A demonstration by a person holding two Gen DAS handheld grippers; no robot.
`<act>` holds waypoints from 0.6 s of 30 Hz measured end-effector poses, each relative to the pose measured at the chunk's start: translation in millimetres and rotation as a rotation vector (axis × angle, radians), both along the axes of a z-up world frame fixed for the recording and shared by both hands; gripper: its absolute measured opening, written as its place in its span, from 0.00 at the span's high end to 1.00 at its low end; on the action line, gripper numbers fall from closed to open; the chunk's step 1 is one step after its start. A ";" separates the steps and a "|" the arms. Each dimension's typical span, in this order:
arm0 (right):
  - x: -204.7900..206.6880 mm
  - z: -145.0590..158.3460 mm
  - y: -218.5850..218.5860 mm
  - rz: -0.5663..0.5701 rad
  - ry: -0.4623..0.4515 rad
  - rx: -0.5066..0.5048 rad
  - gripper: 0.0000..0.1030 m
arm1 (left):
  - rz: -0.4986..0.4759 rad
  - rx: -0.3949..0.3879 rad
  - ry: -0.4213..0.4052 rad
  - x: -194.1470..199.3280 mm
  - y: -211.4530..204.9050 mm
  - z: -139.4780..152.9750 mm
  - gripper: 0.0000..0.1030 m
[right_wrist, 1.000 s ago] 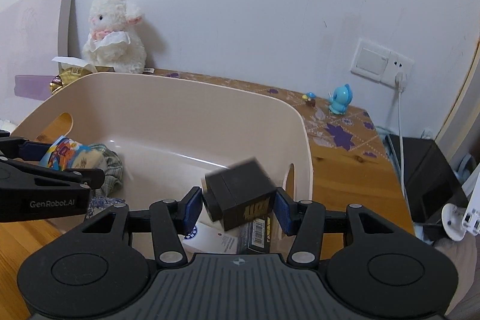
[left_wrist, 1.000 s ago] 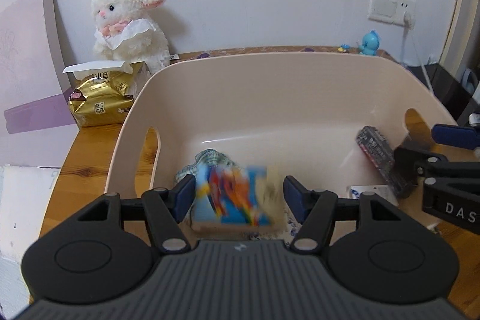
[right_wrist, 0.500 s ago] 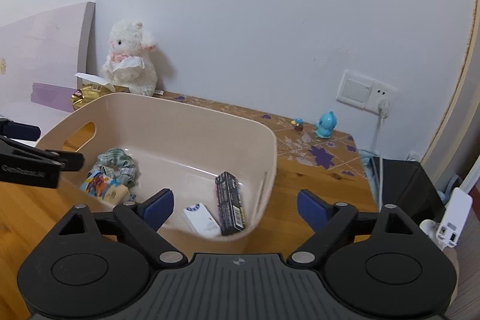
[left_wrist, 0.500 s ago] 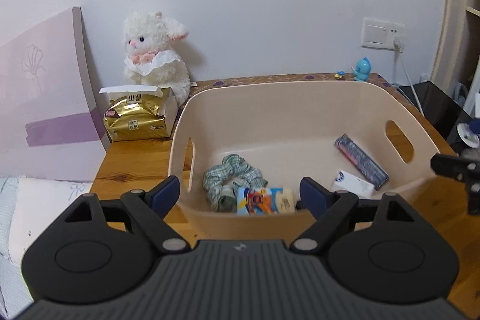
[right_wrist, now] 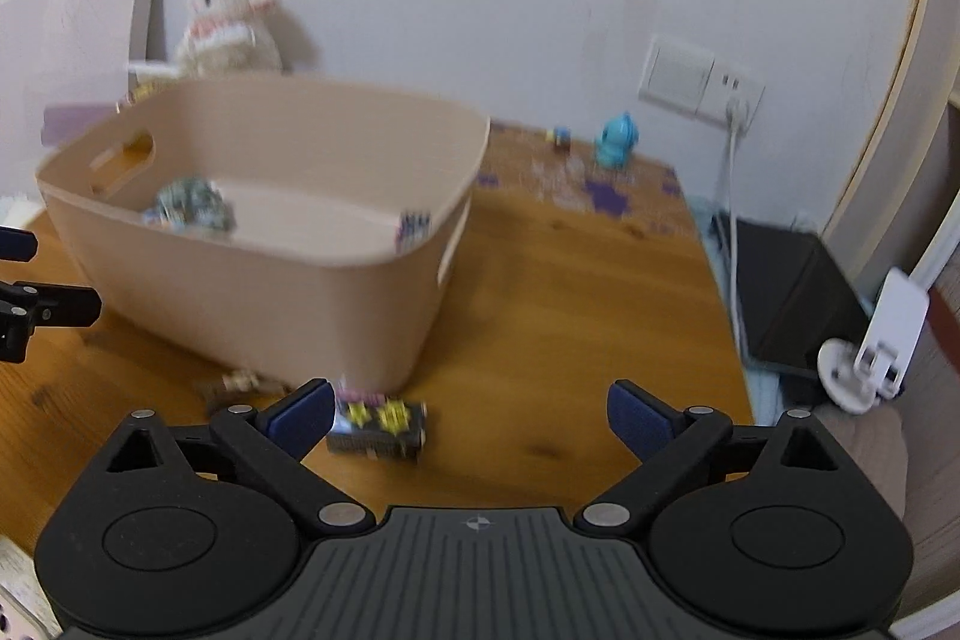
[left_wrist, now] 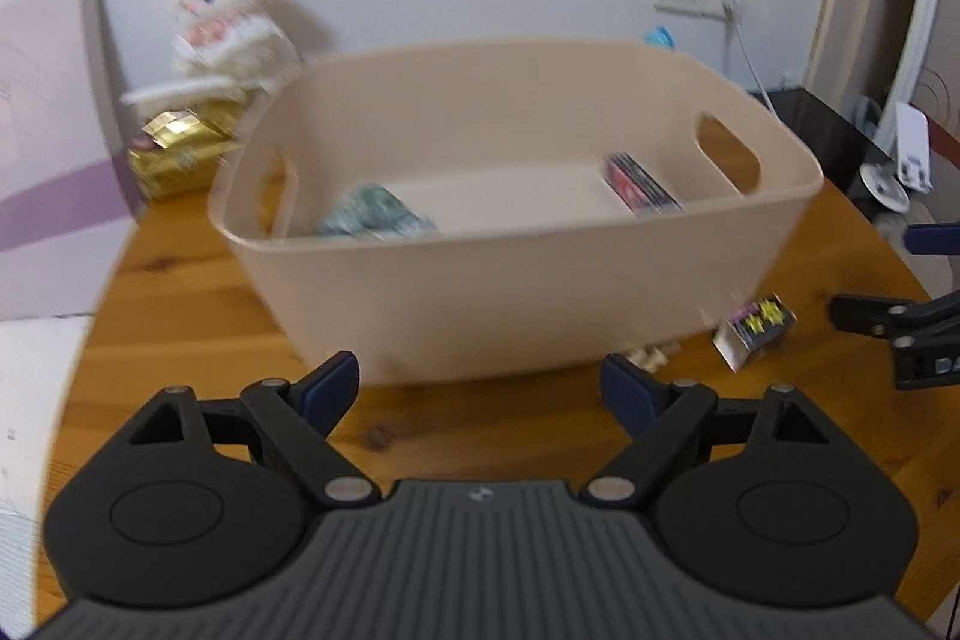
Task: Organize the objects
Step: 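Grasp the metal hair clip with the left tool while the right tool grasps the black star-printed box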
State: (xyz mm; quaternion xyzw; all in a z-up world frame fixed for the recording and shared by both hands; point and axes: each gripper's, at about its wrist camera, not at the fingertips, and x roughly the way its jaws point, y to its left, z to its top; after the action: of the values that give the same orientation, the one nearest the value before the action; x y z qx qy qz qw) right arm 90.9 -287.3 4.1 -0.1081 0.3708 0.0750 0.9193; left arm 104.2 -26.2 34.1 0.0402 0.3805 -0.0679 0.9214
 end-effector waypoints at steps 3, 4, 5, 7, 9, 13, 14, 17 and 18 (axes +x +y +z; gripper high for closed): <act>4.0 -17.9 -1.2 0.002 0.042 0.000 0.04 | -0.028 -0.008 0.032 4.9 -11.2 -16.5 0.14; 5.4 -23.4 -1.4 0.000 0.054 0.002 0.04 | -0.038 -0.013 0.041 6.7 -14.8 -20.9 0.14; 6.4 -28.2 -1.8 -0.001 0.062 0.005 0.04 | -0.049 -0.017 0.049 7.9 -18.6 -25.4 0.14; 8.3 -35.9 -2.2 0.002 0.076 0.013 0.04 | -0.068 -0.023 0.058 11.4 -25.6 -31.8 0.14; 10.8 -42.8 -2.2 -0.004 0.087 0.020 0.04 | -0.088 -0.024 0.061 14.3 -33.0 -37.6 0.14; 17.8 -51.8 0.6 0.084 0.105 0.056 0.04 | -0.133 -0.016 0.054 23.0 -44.4 -50.2 0.14; 19.3 -53.4 1.8 0.088 0.108 0.054 0.04 | -0.130 -0.007 0.061 25.4 -46.3 -54.5 0.15; 23.6 -58.5 5.1 0.082 0.105 0.023 0.05 | -0.102 -0.023 0.075 30.7 -45.6 -63.3 0.16; 24.2 -59.6 5.2 0.081 0.103 0.028 0.05 | -0.090 -0.031 0.063 30.3 -44.7 -63.8 0.16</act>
State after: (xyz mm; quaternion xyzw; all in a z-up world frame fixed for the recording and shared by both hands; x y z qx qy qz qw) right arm 115.1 -282.1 -55.5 -0.1061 0.4120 0.1230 0.8966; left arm 134.5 -70.8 -29.7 0.0409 0.4062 -0.1164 0.9054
